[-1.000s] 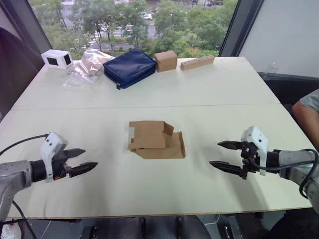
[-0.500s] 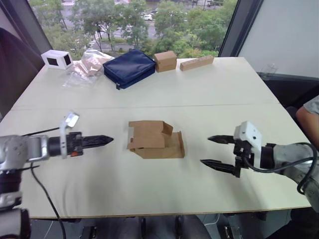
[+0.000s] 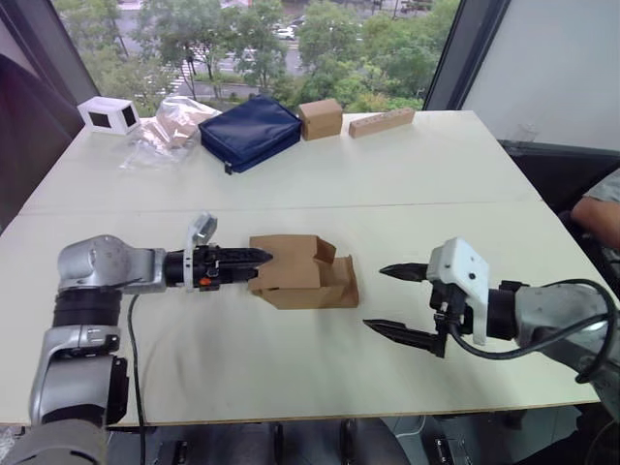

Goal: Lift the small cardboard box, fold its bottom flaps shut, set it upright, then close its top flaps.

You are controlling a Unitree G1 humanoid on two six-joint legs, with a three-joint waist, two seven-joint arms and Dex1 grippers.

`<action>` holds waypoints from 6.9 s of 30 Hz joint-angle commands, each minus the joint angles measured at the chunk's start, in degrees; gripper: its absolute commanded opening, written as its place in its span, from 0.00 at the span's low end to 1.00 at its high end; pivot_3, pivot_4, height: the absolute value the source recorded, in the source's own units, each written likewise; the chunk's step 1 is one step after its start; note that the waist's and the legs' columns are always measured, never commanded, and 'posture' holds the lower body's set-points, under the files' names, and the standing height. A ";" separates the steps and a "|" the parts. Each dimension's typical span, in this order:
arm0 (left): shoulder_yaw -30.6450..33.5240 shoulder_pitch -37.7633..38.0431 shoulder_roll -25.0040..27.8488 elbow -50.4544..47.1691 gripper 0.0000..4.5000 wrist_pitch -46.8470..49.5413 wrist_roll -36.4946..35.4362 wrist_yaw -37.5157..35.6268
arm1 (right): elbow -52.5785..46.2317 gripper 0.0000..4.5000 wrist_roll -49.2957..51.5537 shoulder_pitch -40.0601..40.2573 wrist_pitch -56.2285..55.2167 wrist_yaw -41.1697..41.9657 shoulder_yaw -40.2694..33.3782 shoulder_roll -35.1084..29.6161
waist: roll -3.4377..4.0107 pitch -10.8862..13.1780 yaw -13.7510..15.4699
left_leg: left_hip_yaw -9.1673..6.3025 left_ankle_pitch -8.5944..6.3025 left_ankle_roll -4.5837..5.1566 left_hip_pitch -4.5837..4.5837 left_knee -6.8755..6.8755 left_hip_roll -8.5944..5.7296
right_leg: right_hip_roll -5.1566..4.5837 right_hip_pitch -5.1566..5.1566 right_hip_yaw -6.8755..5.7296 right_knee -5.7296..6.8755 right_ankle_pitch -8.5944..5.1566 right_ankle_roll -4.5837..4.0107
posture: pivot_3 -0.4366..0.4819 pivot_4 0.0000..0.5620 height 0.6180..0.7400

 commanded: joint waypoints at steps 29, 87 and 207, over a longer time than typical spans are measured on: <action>-3.16 -4.49 -5.91 3.77 0.01 -4.09 2.23 -8.91 | -0.46 1.00 1.07 3.77 -3.58 -2.08 -2.55 -1.19 | -0.01 0.00 -0.02 | -0.01 0.00 0.01 -0.02 0.03 -0.01 | 0.05 0.01 0.01 0.01 0.00 0.01 | 0.48 0.27 1.00; 0.75 -12.44 2.38 -22.06 0.00 -28.90 -2.84 -19.45 | 18.97 0.01 8.83 -32.20 -8.86 -21.06 4.49 28.60 | 0.05 0.02 -0.43 | 0.06 0.05 -0.06 -0.20 0.03 0.01 | 0.08 -0.29 0.08 0.18 0.01 0.01 | 0.48 0.27 1.00; -4.07 -13.09 4.23 -18.95 0.00 -32.71 2.40 -24.26 | 11.05 0.01 10.05 -12.21 -7.94 -7.76 2.16 7.76 | 0.01 0.05 -0.14 | 0.01 0.01 0.01 -0.33 0.13 0.11 | 0.26 -0.31 0.10 0.11 0.01 0.01 | 0.48 0.27 1.00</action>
